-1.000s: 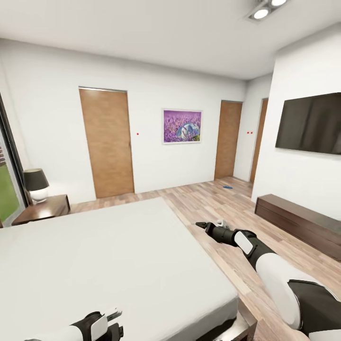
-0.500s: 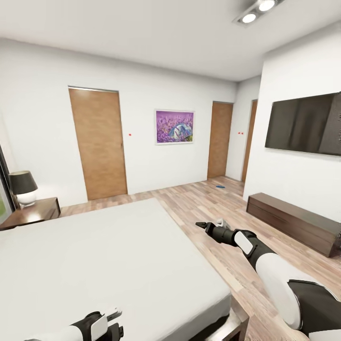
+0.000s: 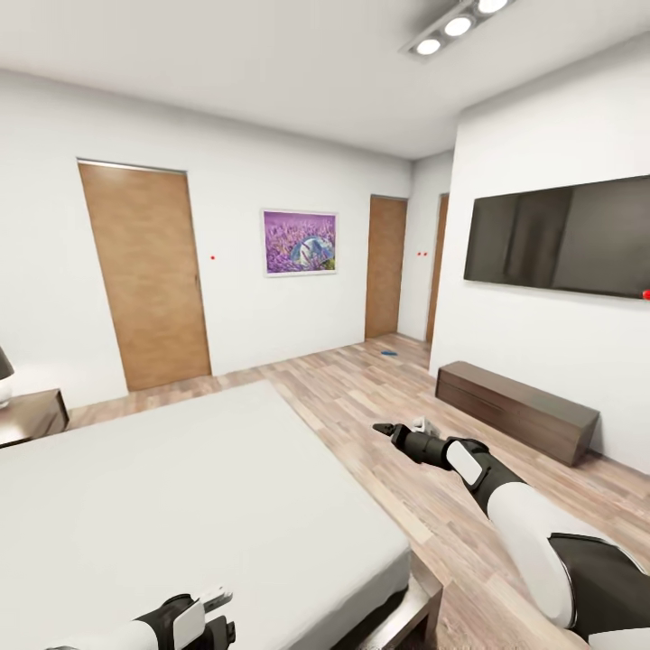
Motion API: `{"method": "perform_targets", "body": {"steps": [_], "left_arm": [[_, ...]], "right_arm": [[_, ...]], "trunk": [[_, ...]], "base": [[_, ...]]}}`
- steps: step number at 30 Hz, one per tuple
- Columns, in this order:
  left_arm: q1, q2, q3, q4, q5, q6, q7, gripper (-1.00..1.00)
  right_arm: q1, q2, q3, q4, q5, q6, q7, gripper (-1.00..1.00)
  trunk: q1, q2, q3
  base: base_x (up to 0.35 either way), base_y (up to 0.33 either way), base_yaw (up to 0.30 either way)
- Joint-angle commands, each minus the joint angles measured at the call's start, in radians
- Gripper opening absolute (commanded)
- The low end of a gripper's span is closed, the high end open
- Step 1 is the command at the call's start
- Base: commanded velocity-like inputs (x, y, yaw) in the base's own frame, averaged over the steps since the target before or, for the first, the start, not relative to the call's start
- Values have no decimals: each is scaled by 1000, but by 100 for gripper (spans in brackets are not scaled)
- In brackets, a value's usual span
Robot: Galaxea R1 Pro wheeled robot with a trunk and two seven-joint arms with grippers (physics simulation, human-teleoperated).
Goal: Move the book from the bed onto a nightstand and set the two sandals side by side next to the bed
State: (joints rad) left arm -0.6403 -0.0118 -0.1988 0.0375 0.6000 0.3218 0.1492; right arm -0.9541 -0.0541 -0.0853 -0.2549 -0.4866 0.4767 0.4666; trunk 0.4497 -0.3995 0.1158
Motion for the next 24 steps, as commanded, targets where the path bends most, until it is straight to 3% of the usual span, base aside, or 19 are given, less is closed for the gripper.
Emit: {"method": "perform_targets", "body": {"steps": [1, 14, 24], "left_arm": [[-1, 0, -8, 1, 11, 2, 3, 100], [-1, 0, -8, 1, 11, 2, 3, 100], [-1, 0, -8, 1, 11, 2, 3, 100]], "right_arm": [[0, 0, -8, -1, 0, 8, 1, 100], [0, 0, -8, 0, 0, 9, 1, 100], [0, 0, -8, 0, 0, 8, 1, 100]], "trunk": [[0, 0, 0], [0, 0, 0], [0, 0, 0]], "base": [[0, 0, -296], [0, 0, -295], [0, 0, -108]]}}
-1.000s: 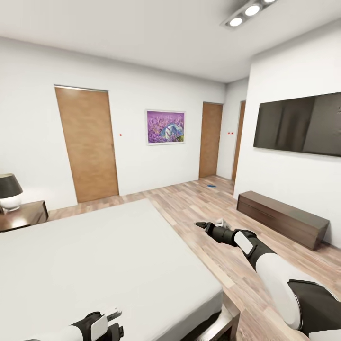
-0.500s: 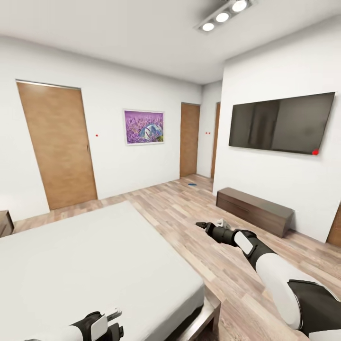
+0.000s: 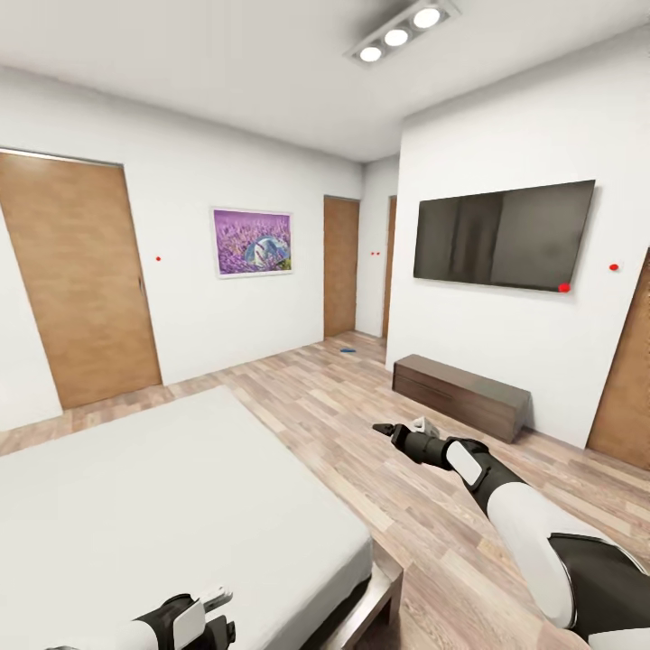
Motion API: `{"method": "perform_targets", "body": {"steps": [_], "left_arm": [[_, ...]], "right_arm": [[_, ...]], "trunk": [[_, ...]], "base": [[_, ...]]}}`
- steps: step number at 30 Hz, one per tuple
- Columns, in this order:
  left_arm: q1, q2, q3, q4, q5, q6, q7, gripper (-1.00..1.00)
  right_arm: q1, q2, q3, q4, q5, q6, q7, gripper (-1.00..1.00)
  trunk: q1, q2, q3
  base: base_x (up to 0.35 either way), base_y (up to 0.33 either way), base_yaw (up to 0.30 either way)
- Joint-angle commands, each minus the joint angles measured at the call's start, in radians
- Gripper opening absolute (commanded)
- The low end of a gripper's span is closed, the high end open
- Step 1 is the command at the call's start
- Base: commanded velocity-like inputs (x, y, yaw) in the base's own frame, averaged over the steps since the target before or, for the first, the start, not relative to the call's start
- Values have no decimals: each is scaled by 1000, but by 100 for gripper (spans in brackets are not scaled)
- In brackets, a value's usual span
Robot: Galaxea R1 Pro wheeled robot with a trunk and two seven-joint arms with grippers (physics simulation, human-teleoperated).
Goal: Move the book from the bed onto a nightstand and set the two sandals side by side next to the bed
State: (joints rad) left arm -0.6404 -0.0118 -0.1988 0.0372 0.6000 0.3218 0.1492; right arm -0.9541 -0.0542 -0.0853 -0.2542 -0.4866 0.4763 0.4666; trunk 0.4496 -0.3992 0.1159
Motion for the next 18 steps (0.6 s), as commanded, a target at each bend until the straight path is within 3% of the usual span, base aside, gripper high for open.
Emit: {"method": "perform_targets", "body": {"steps": [1, 8, 18], "left_arm": [[-1, 0, -8, 1, 11, 2, 3, 100], [-1, 0, -8, 1, 11, 2, 3, 100], [-1, 0, -8, 1, 11, 2, 3, 100]], "right_arm": [[0, 0, -8, -1, 0, 9, 1, 100], [0, 0, -8, -1, 0, 8, 1, 100], [0, -1, -8, -1, 0, 8, 1, 100]], "trunk": [[0, -1, 0], [0, -1, 0], [0, -1, 0]], "base": [[0, 0, -28], [0, 0, -94], [0, 0, -245]]}}
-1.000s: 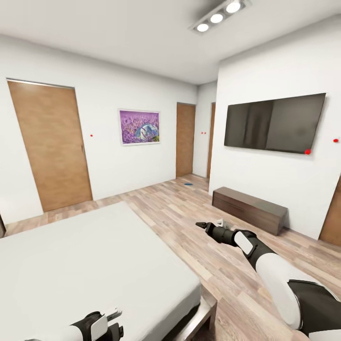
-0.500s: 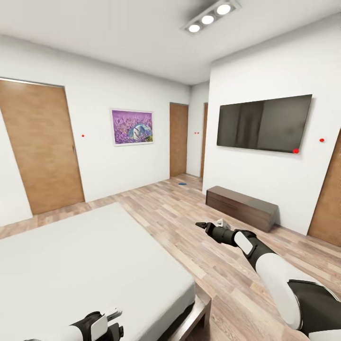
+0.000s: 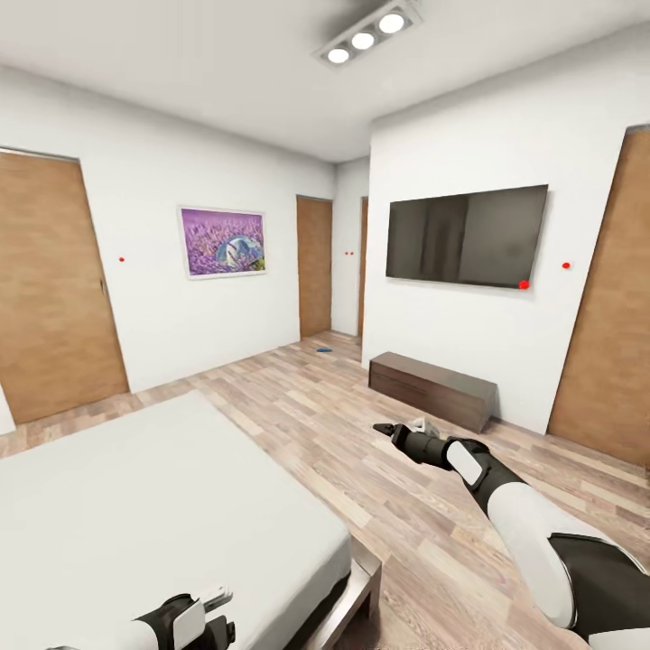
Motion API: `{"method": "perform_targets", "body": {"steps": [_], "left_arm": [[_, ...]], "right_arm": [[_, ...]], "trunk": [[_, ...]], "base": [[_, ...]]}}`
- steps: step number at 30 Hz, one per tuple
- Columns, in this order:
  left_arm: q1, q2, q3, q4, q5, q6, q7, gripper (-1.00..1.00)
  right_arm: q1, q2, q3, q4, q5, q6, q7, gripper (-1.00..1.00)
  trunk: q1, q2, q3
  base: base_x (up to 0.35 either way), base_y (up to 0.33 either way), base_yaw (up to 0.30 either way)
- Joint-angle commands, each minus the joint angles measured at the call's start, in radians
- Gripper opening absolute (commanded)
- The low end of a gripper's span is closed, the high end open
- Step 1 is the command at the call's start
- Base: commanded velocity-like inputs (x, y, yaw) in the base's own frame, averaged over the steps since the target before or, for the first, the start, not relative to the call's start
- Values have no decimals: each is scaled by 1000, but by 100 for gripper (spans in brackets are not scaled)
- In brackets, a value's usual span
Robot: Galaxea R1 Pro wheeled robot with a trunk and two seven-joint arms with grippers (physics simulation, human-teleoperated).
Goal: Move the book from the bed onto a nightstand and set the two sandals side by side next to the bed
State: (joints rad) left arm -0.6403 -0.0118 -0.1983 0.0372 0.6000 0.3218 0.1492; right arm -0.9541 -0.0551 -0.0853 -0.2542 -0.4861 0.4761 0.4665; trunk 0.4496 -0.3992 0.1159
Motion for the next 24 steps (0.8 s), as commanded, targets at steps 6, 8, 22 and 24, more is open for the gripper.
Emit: {"method": "perform_targets", "body": {"steps": [6, 8, 22, 24], "left_arm": [[-1, 0, -8, 1, 11, 2, 2, 100], [-1, 0, -7, 1, 11, 2, 3, 100], [-1, 0, -7, 2, 11, 2, 3, 100], [-1, 0, -7, 2, 11, 2, 3, 100]], "right_arm": [[0, 0, -8, -1, 0, 9, 1, 100], [0, 0, -8, -1, 0, 9, 1, 100], [0, -2, -8, 0, 0, 9, 1, 100], [0, -2, -8, 0, 0, 9, 1, 100]], "trunk": [[0, -1, 0], [0, -1, 0], [0, -1, 0], [0, -1, 0]], "base": [[0, 0, -289], [0, 0, -296], [0, 0, -290], [0, 0, -165]]}}
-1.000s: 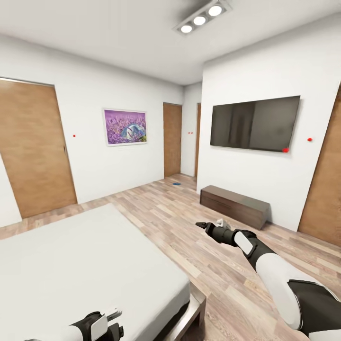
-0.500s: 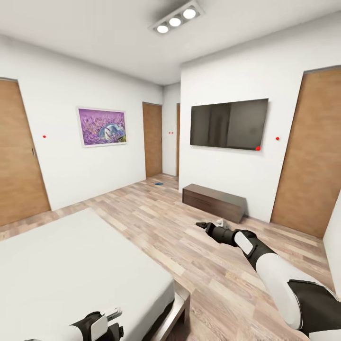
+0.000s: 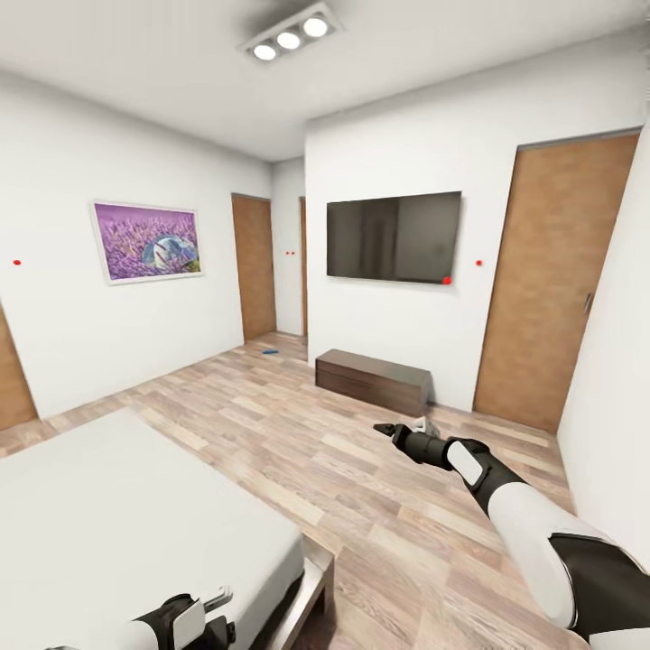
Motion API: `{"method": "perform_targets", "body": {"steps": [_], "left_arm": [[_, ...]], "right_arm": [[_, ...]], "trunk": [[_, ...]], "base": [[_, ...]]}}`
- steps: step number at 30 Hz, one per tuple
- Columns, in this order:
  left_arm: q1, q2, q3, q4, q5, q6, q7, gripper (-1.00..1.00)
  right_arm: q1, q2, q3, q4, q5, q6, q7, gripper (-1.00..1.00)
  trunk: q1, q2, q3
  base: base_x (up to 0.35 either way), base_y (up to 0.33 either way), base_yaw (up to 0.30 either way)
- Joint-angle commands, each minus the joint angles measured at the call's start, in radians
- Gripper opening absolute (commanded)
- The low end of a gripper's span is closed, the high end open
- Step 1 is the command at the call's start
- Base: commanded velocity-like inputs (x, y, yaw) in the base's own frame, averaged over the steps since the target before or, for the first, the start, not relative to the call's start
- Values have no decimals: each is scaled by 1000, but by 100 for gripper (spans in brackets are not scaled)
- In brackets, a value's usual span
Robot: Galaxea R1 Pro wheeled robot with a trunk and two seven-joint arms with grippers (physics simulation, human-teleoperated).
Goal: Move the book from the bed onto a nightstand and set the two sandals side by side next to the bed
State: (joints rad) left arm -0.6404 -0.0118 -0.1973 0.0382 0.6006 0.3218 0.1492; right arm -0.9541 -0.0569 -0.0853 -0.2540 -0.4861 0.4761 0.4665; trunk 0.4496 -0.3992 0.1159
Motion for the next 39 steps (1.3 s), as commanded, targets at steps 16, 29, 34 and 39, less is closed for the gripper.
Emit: {"method": "perform_targets", "body": {"steps": [16, 29, 34, 39], "left_arm": [[-1, 0, -8, 2, 10, 2, 3, 100], [-1, 0, -8, 1, 10, 2, 2, 100], [-1, 0, -8, 1, 10, 2, 2, 100], [-1, 0, -8, 1, 10, 2, 2, 100]], "right_arm": [[0, 0, -8, -1, 0, 9, 1, 100], [0, 0, -8, -1, 0, 10, 1, 100], [0, 0, -8, -1, 0, 10, 1, 100], [0, 0, -8, -1, 1, 10, 1, 100]], "trunk": [[0, -1, 0], [0, -1, 0], [0, -1, 0], [0, -1, 0]], "base": [[0, 0, -70], [0, 0, -273], [0, 0, -298], [0, 0, -212]]}}
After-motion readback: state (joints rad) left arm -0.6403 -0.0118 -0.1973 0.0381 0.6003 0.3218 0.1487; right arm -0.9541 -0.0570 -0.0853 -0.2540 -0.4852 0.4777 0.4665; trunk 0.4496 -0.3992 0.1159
